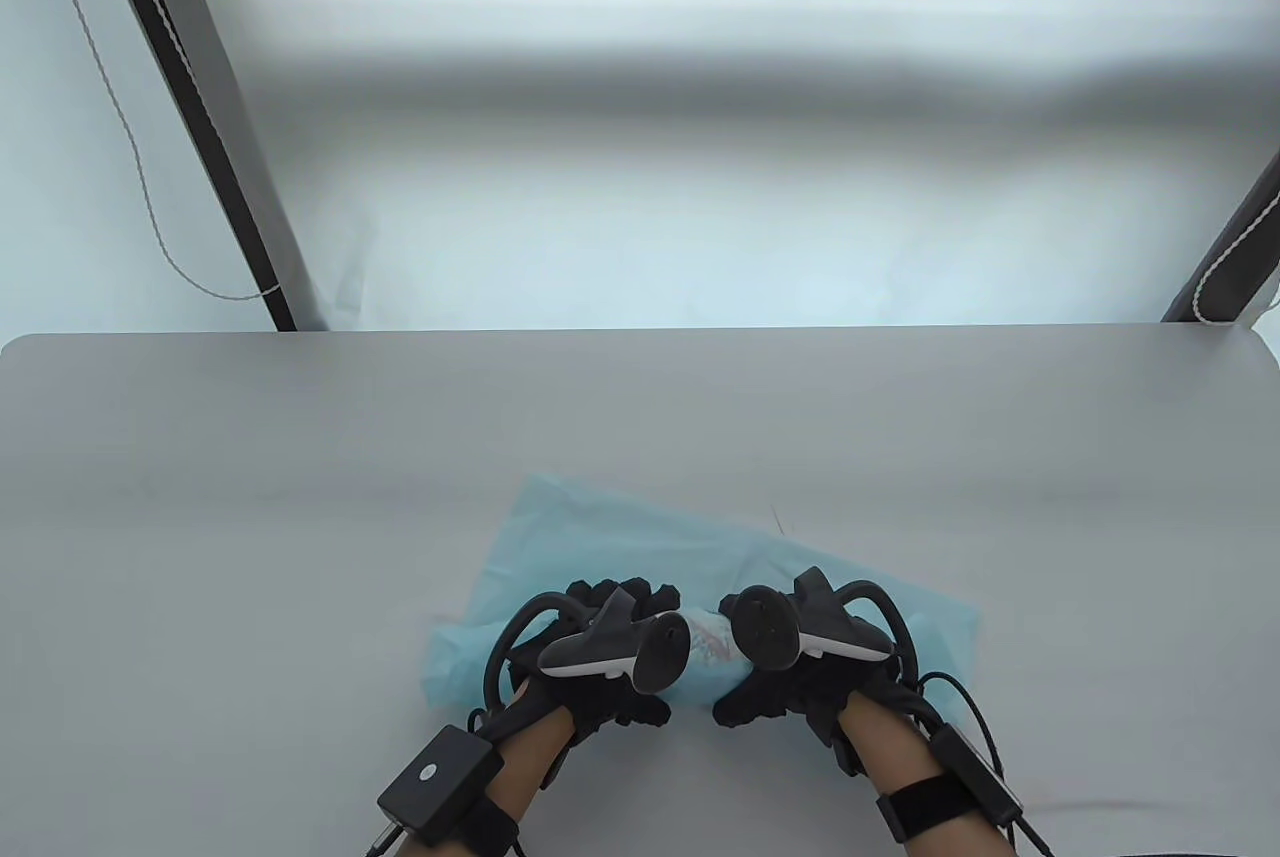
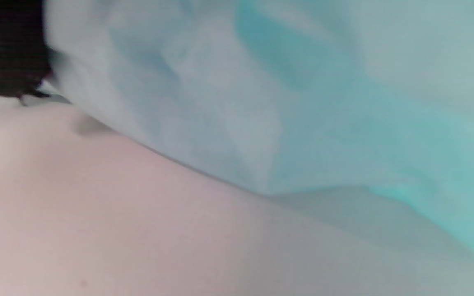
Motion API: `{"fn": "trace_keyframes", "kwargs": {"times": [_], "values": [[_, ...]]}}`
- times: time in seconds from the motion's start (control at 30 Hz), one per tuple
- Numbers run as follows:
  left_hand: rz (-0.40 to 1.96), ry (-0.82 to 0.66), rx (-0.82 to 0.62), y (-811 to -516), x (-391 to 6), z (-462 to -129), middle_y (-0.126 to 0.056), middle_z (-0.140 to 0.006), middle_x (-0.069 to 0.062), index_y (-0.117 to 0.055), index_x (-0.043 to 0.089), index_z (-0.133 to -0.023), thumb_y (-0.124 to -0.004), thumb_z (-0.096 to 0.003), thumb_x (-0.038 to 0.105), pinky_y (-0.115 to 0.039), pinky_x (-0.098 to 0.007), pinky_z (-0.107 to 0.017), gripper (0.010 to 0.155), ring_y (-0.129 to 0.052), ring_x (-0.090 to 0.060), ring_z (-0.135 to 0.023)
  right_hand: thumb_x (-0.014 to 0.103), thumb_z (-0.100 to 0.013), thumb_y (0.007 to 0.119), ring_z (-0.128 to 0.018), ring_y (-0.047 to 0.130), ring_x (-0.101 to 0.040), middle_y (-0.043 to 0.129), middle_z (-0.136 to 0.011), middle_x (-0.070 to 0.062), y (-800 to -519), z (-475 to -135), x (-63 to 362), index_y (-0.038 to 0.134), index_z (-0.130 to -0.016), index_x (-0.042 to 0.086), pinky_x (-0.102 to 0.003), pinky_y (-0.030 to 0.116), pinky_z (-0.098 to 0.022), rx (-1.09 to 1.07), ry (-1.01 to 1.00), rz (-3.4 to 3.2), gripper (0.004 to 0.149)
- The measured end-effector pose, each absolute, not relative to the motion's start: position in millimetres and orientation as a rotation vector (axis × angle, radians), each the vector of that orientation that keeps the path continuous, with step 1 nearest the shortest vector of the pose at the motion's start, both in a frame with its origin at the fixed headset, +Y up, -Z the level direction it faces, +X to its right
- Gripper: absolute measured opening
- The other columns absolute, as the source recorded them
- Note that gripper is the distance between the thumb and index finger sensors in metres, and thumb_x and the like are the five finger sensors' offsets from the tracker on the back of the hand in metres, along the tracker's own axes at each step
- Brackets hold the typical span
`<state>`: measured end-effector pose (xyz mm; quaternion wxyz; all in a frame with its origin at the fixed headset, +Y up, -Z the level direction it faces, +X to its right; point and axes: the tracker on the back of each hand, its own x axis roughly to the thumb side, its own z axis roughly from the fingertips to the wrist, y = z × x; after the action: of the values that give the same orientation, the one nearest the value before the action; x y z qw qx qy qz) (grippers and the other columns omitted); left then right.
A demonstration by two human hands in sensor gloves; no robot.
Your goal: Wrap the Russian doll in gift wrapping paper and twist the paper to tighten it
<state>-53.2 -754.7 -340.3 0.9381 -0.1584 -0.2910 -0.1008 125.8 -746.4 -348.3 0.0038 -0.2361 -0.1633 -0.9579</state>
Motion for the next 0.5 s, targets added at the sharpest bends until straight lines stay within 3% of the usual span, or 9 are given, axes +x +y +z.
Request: {"fn": "trace_keyframes", "kwargs": {"times": [0.07,0.2,0.4,0.5], "values": [[-0.179,-0.601,-0.262,-753,-53,-342,-0.053,-0.12,-0.018,-0.023,0.02,-0.112,-0.09,-0.0406,0.062,-0.058,-0.066,-0.071,0.106,-0.073,-0.044,-0.1,0.076,-0.039,0.089,-0.093,0.084,-0.04,0.08,-0.109,-0.019,-747,-348,127,0.048,-0.12,0.011,-0.062,0.067,-0.074,-0.753,-0.523,-3.008,0.112],[-0.108,-0.629,-0.363,-752,-58,-350,-0.073,-0.11,-0.017,-0.037,0.021,-0.114,-0.091,-0.0378,0.069,-0.069,-0.062,-0.066,0.105,-0.089,-0.037,-0.087,0.074,-0.038,0.088,-0.1,0.079,-0.042,0.072,-0.116,-0.021,-744,-343,123,0.042,-0.122,0.014,-0.063,0.064,-0.076,-0.798,-0.391,-2.939,0.113],[0.068,-0.59,-0.566,-754,-70,-360,-0.082,-0.105,-0.017,-0.049,0.017,-0.114,-0.089,-0.0368,0.074,-0.073,-0.06,-0.062,0.104,-0.094,-0.037,-0.08,0.07,-0.039,0.09,-0.104,0.076,-0.041,0.065,-0.121,-0.02,-743,-335,113,0.034,-0.123,0.014,-0.063,0.063,-0.077,-0.812,-0.271,-2.752,0.115],[0.103,-0.594,-0.61,-755,-74,-362,-0.082,-0.105,-0.017,-0.05,0.016,-0.114,-0.088,-0.0369,0.075,-0.074,-0.059,-0.061,0.104,-0.095,-0.037,-0.079,0.069,-0.039,0.091,-0.102,0.078,-0.04,0.066,-0.12,-0.02,-743,-336,112,0.035,-0.123,0.015,-0.063,0.063,-0.077,-0.822,-0.343,-2.779,0.114]]}}
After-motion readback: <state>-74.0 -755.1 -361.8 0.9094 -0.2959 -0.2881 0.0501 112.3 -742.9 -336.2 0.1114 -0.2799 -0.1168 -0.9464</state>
